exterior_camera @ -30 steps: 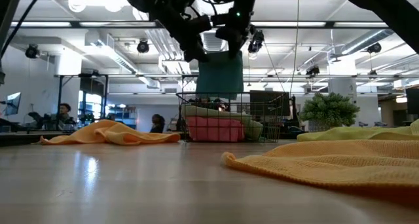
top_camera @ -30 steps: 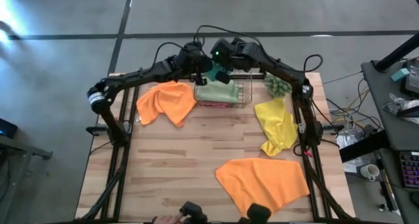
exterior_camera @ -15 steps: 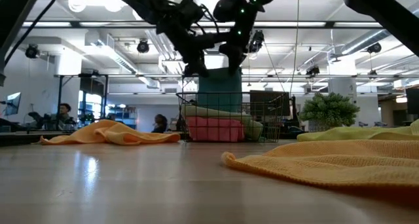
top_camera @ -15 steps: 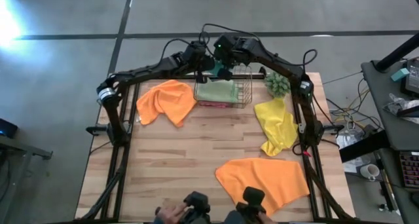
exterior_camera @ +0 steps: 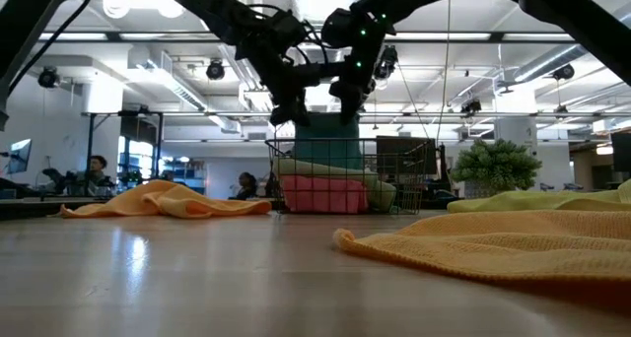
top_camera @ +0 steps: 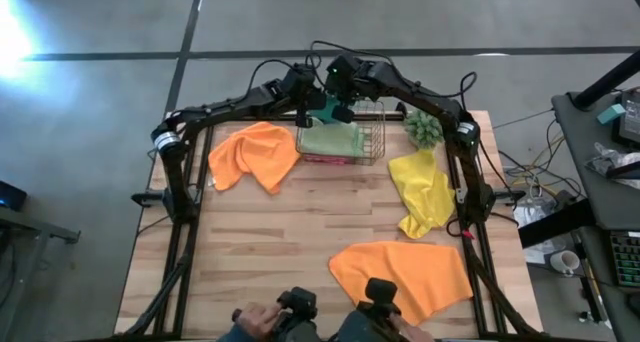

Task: Fold microfiber towels
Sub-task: Stack the folded blue microfiber cloth on top of the folded green microfiber cloth

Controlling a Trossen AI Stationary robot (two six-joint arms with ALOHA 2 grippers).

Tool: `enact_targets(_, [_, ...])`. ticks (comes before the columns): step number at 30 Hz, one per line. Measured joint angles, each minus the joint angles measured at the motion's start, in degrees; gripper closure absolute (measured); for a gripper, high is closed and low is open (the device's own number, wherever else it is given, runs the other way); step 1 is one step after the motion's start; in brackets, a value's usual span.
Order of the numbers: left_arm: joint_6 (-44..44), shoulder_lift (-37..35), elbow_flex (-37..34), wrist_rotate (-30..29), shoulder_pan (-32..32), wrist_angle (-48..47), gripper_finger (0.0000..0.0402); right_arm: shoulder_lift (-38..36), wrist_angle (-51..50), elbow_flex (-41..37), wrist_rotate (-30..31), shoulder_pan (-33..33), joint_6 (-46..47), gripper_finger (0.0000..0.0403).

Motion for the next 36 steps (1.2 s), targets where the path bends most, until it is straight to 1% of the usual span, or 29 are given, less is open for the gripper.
enact_targets(5, [-0.4,0.2,-1.5,2.6,-0.1,-4.8,0.0400,0.0,0.4,-2.7,-3.7,0.1,-1.8,0.0394])
enact_targets(8, [-3.2,0.9,-1.7,2.9,-0.2,-5.7,0.0400,0.0,0.9,-4.1,-5.5,0.1,-1.7,0.0394])
enact_targets(11, [-5.6,0.8,-1.7,2.9,-0.7,-8.8,0.0400,0.0,0.1,-4.9,-9.0,0.4,0.0,0.0394])
enact_targets(14, [-6.0,0.4,-1.7,3.1,-1.5,-12.4,0.0400,0.0,-1.1,-5.0,-12.1,1.1,1.3,0.0394])
enact_targets(18, [-6.5,-0.3,-1.7,2.7,-2.9,-15.6,0.0400,0.0,-3.1,-4.8,-17.8,1.7,3.1,0.0394])
enact_targets(24, [-7.3,-1.6,-1.7,4.2,-4.7,-19.9,0.0400,-0.1,-5.5,-4.9,-19.2,3.4,6.0,0.0394])
enact_targets(27, [-9.9,-1.7,-1.7,7.3,-5.4,-22.1,0.0400,-0.1,-7.0,-5.4,-20.2,4.3,6.9,0.0394])
enact_targets(31, [-10.6,-1.8,-1.7,11.1,-6.2,-25.1,0.0400,-0.1,-7.1,-6.6,-22.4,4.9,7.6,0.0394])
enact_targets(34, [-10.5,-1.7,-1.8,11.8,-6.3,-25.3,0.0396,-0.2,-6.6,-7.9,-22.7,4.9,8.9,0.0390])
enact_targets(36, [-10.4,-1.7,-1.8,11.7,-6.4,-25.6,0.0385,-0.2,-6.9,-8.6,-22.7,5.0,9.8,0.0380])
